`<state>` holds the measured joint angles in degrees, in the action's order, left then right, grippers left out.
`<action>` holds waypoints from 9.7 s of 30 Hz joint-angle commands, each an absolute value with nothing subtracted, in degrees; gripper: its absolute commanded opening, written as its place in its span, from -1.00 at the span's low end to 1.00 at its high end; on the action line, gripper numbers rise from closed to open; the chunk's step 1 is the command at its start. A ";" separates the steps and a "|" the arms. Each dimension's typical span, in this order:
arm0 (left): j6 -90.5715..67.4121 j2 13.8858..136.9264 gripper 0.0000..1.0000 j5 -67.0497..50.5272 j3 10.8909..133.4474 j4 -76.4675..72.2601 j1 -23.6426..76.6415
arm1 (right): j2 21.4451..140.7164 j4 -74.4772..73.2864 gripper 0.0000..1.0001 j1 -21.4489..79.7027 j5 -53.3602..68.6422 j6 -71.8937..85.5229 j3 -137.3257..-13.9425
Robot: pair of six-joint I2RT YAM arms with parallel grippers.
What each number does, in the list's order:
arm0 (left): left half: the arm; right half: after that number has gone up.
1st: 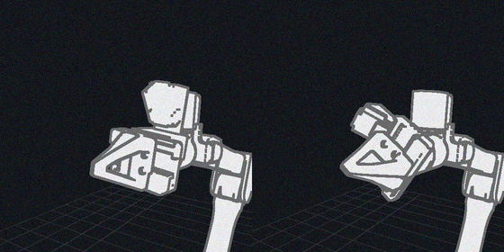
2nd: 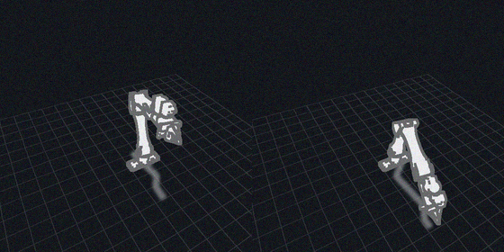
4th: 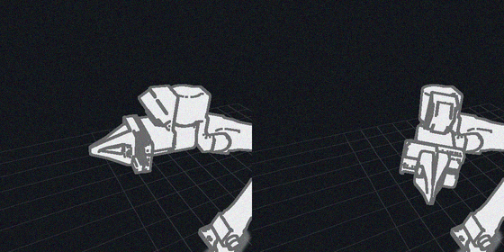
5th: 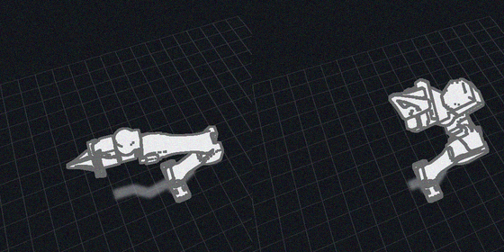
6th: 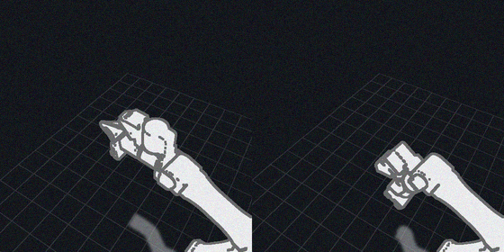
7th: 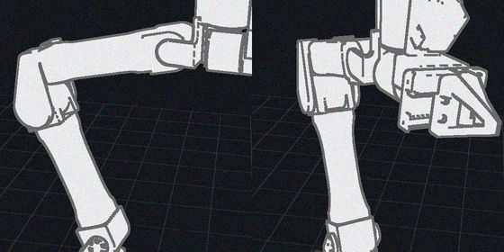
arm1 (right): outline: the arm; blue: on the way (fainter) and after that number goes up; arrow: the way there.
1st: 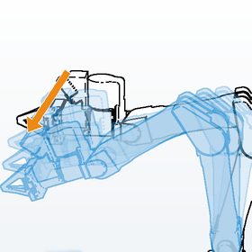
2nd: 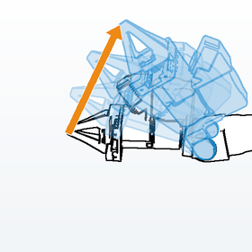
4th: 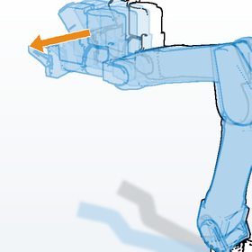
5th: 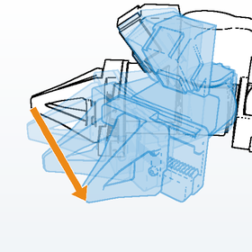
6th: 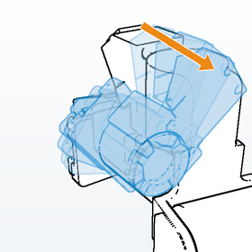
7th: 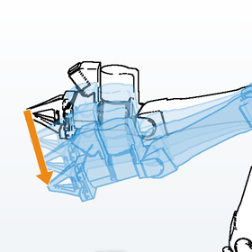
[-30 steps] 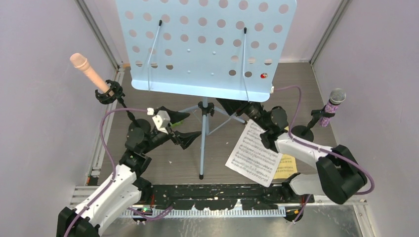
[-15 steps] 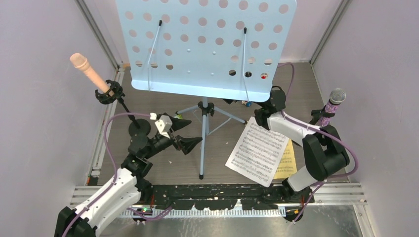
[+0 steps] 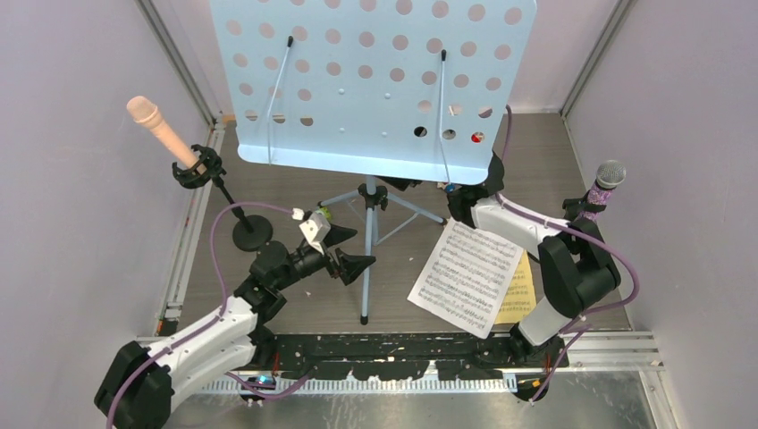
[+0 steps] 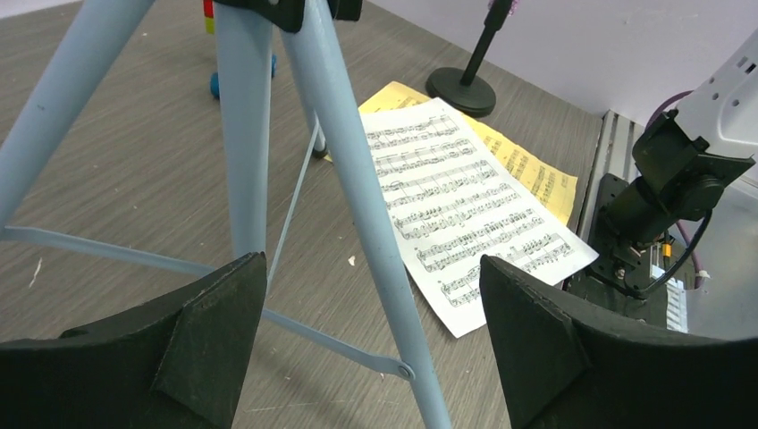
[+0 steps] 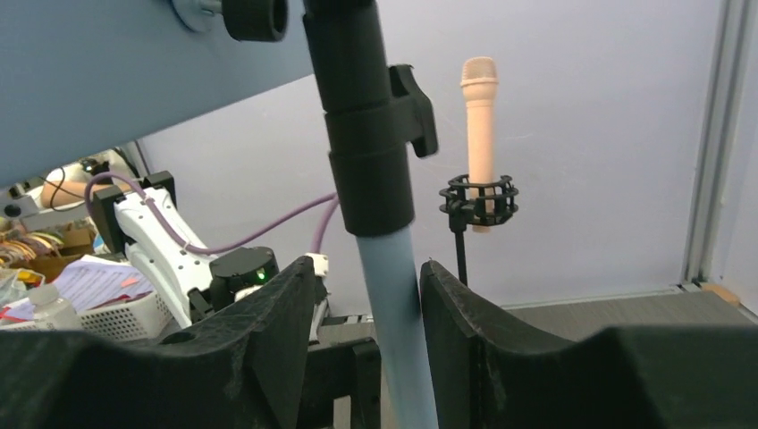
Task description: Pack up the instrument practice props
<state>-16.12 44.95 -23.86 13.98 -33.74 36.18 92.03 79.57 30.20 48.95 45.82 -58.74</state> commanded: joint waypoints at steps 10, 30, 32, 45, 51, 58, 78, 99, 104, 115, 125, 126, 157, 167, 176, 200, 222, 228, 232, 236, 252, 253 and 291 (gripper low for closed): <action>-14.87 49.19 0.55 -21.18 12.37 -41.87 37.30 | 93.71 82.27 -0.45 31.41 50.62 44.74 -65.86; -15.01 56.77 0.23 -20.45 13.97 -47.64 38.24 | 94.63 77.93 -0.75 31.99 52.99 40.58 -66.11; -14.76 56.95 0.04 -20.14 13.99 -47.45 38.30 | 94.53 78.13 -0.86 32.05 53.49 40.92 -66.34; -11.09 55.87 -0.78 -18.06 18.13 -42.13 38.24 | 92.29 78.13 -0.99 32.94 55.49 40.81 -64.63; -4.92 54.52 -1.00 -14.07 23.94 -35.19 38.24 | 91.22 77.06 -0.99 33.88 56.57 39.86 -63.54; -0.79 56.62 -1.00 -13.44 29.19 -33.16 38.24 | 87.06 67.04 -0.99 35.33 56.80 31.16 -61.38; 0.35 50.03 0.13 -10.04 27.40 -27.33 38.23 | 79.54 39.63 -0.99 37.25 45.40 9.09 -57.84; -6.26 65.00 0.99 -10.50 24.41 -56.08 38.23 | 75.24 39.29 -0.99 37.39 35.67 13.38 -53.05; -7.59 70.46 0.99 -11.72 27.03 -60.10 38.29 | 75.26 39.02 -0.99 38.08 35.93 13.49 -52.87; -10.25 80.94 0.99 -14.23 32.38 -66.27 38.35 | 74.85 37.72 -0.99 39.55 34.10 13.51 -52.32; -11.89 81.43 -0.96 -17.37 30.22 -66.24 38.24 | 71.79 35.57 -0.99 39.65 25.26 13.80 -51.20; -12.01 80.71 -1.00 -17.49 29.88 -65.88 38.26 | 71.44 35.11 -0.99 39.67 23.15 13.92 -51.01; -15.45 58.51 -1.00 -19.58 26.50 -43.74 40.85 | 77.24 43.71 -0.99 42.40 14.60 23.33 -55.03; -16.97 55.88 -1.00 -20.62 24.34 -47.94 41.48 | 75.93 43.09 -0.99 45.79 11.21 20.02 -54.78; -22.04 53.13 -1.00 -17.57 23.88 -45.02 41.48 | 79.00 38.41 -0.99 45.79 1.68 25.03 -57.89; -29.79 49.75 -1.00 5.47 24.65 -28.53 41.50 | 97.27 26.65 -0.99 36.51 -0.80 44.06 -69.45; -28.99 67.91 -1.00 12.26 30.93 -26.27 36.89 | 123.19 39.72 -0.99 28.34 10.58 56.62 -75.80; -30.24 74.84 -1.00 9.61 34.63 -28.36 32.75 | 126.93 45.64 -0.78 25.33 13.04 59.59 -74.58; -31.81 78.38 -1.00 7.60 36.09 -30.76 30.28 | 126.12 47.26 -0.45 24.47 14.24 58.95 -71.28; -31.21 80.11 -1.00 6.55 37.75 -30.97 28.67 | 123.03 47.72 -0.18 24.49 12.98 57.91 -65.64; -28.59 75.97 -0.90 0.27 39.48 -24.39 27.08 | 111.71 48.92 0.66 24.75 10.80 55.01 -53.97; -28.27 74.95 -0.83 0.26 39.48 -23.26 27.07 | 110.49 48.60 0.66 24.97 10.44 54.06 -53.30; -33.97 45.34 0.99 12.02 47.01 31.16 27.07 | 101.63 12.02 0.67 47.53 -5.90 46.90 -55.98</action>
